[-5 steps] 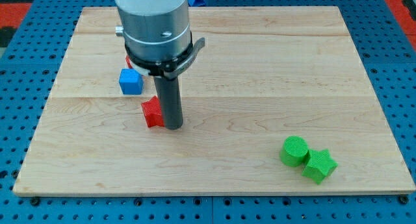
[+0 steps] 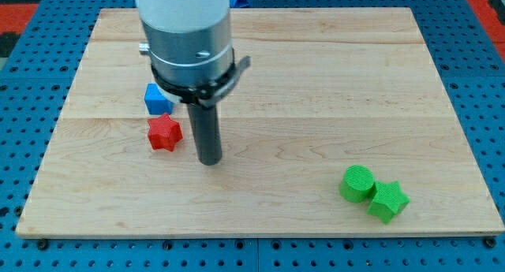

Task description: Slide the red star left a bit

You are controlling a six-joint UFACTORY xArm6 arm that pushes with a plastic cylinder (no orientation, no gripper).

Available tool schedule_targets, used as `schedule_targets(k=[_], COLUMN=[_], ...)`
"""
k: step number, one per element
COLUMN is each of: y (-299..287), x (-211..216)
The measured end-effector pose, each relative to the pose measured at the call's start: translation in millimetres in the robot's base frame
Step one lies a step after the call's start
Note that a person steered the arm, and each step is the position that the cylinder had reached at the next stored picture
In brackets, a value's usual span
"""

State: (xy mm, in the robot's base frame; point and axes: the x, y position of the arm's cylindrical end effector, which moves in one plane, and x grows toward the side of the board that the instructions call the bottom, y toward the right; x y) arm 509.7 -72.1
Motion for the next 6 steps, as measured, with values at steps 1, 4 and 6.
schedule_targets(k=[1, 4, 6], y=[-36.9, -63.1, 60.9], x=[-18.6, -23.1, -30.6])
